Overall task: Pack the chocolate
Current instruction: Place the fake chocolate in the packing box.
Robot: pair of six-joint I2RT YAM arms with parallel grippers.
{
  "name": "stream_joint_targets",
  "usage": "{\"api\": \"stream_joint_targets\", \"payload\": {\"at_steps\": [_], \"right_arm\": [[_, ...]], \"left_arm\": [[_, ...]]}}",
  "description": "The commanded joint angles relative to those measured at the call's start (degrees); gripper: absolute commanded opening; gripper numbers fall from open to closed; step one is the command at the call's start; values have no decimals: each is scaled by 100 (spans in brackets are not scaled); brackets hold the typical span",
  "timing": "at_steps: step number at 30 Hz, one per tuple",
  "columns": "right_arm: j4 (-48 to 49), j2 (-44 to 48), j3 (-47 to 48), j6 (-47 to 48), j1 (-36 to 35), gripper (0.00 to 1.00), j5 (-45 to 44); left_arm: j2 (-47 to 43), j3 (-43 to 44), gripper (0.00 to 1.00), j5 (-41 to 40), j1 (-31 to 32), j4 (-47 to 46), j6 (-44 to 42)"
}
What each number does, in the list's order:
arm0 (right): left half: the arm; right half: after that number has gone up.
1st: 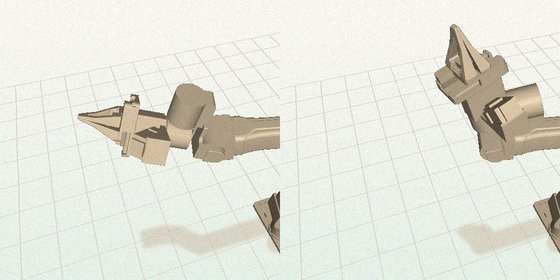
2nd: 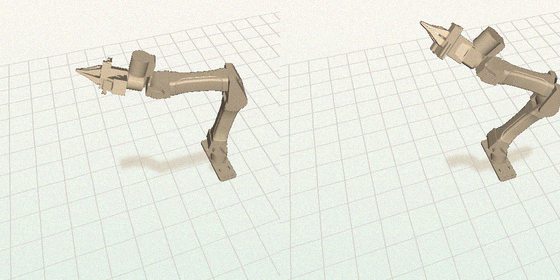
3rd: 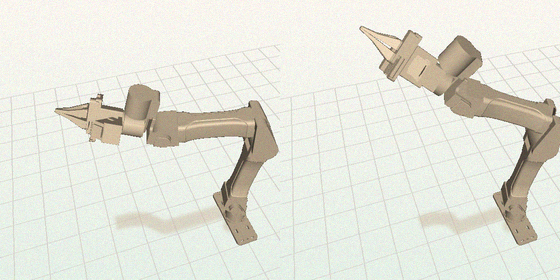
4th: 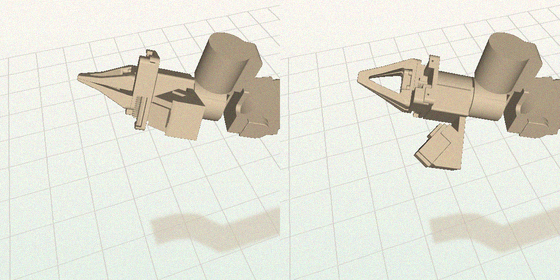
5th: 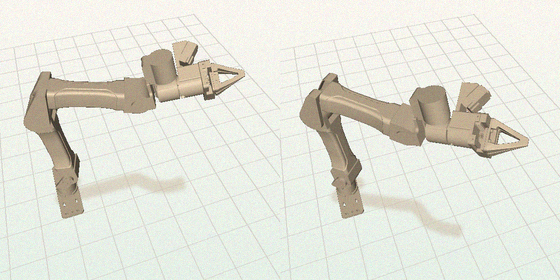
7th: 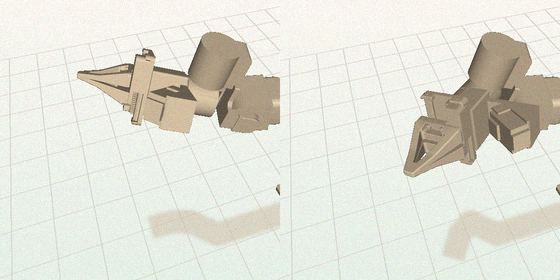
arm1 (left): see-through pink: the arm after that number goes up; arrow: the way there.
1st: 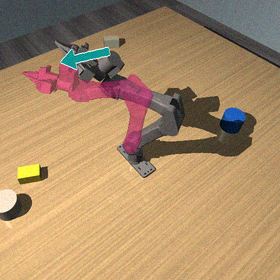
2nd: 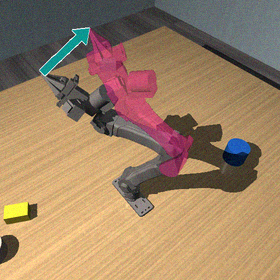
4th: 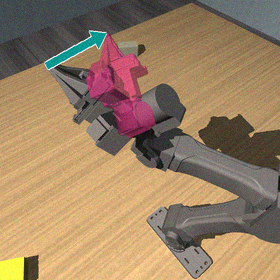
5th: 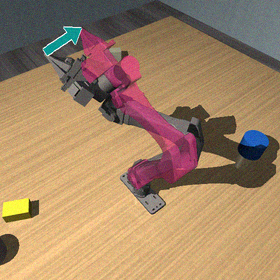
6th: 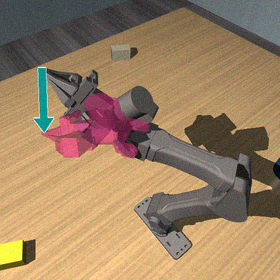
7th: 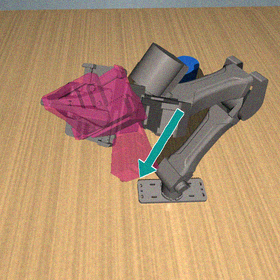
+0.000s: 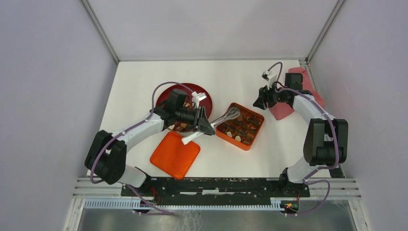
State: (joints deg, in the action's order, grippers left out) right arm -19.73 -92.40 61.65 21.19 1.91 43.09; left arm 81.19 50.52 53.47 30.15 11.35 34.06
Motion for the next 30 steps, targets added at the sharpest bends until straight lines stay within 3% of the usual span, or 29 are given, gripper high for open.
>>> {"api": "stream_joint_targets", "payload": {"at_steps": [1, 8, 25, 30], "right_arm": [[232, 237, -26, -80, 46, 57, 147], [266, 222, -56, -113, 89, 57, 187], [280, 216, -52, -128, 125, 57, 236], [278, 201, -48, -141, 125, 57, 259]], "left_arm": [[492, 574, 2, -175, 499, -415, 172], [1110, 1136, 2, -479, 985, 74, -187], [1763, 1882, 4, -981, 1437, 1395, -965], [1781, 2010, 14, -1251, 1484, 1737, -1141]]}}
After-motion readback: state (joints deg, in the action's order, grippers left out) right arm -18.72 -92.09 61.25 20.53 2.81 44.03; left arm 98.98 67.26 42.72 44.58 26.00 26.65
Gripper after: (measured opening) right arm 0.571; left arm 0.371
